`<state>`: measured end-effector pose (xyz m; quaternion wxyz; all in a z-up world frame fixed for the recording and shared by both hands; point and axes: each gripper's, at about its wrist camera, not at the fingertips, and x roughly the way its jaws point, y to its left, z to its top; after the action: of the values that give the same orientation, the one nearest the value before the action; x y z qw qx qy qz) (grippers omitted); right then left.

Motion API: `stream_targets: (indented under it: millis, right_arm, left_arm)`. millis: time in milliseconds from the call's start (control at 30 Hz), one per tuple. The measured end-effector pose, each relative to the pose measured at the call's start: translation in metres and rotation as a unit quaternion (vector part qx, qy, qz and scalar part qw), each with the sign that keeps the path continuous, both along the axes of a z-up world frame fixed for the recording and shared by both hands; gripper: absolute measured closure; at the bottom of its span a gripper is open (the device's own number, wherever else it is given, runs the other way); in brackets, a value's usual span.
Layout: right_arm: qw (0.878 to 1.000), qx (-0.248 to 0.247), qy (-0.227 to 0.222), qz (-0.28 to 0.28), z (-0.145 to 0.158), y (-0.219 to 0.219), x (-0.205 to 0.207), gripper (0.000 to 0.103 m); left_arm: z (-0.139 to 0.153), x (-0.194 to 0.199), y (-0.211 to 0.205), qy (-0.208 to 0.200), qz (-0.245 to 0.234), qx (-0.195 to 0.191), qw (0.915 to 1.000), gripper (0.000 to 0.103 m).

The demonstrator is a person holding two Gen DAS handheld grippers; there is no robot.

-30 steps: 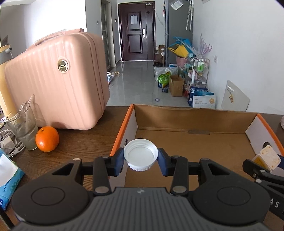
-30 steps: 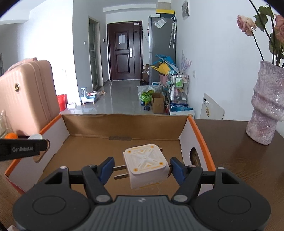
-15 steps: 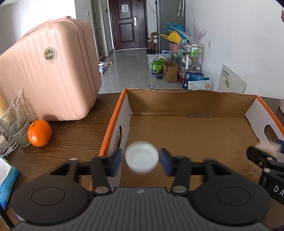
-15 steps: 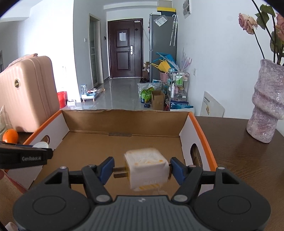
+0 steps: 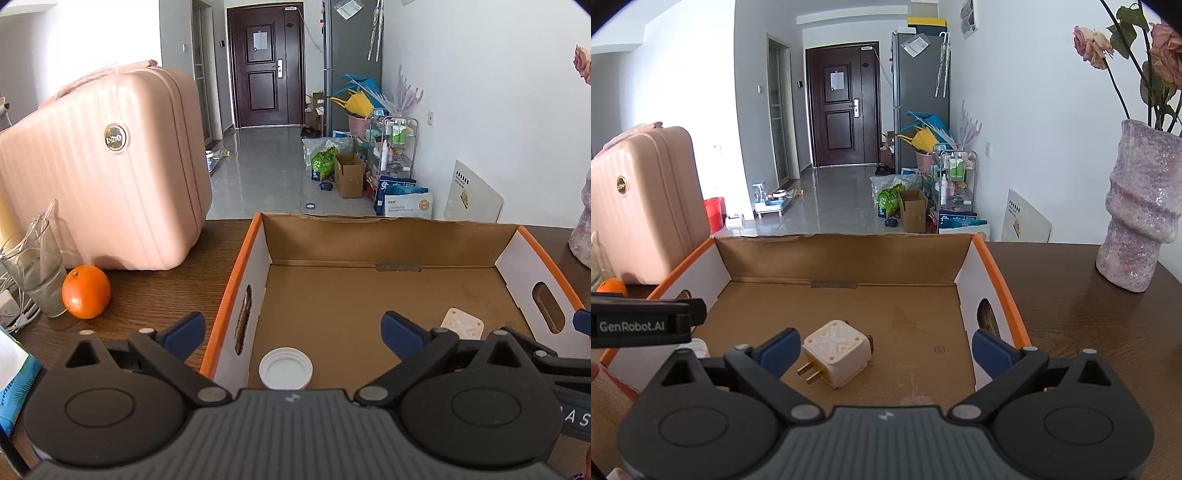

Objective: Organize rigid objects
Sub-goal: 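Open the left tool to drop the cap while the right tool releases the adapter, then withdraw both tools from the box toward the remaining items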

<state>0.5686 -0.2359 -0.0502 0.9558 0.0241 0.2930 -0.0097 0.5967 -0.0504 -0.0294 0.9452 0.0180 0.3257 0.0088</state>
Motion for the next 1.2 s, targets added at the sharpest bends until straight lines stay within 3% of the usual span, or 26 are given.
stream_targets:
  millis: [300, 767, 1200]
  right_arm:
    - [1.000, -0.009, -0.015, 0.007, 0.011, 0.005, -0.014, 0.003]
    - [0.999, -0.021, -0.048, 0.017, 0.029, 0.002, -0.061, 0.003]
    - [0.997, -0.014, -0.069, 0.012, 0.036, -0.006, -0.114, 0.003]
  left_arm:
    - [0.012, -0.013, 0.005, -0.018, 0.005, -0.010, 0.9998, 0.000]
    - [0.037, -0.067, 0.016, -0.066, 0.017, -0.014, 0.9976, 0.000]
    - [0.037, -0.113, 0.028, -0.077, 0.024, -0.012, 0.9967, 0.000]
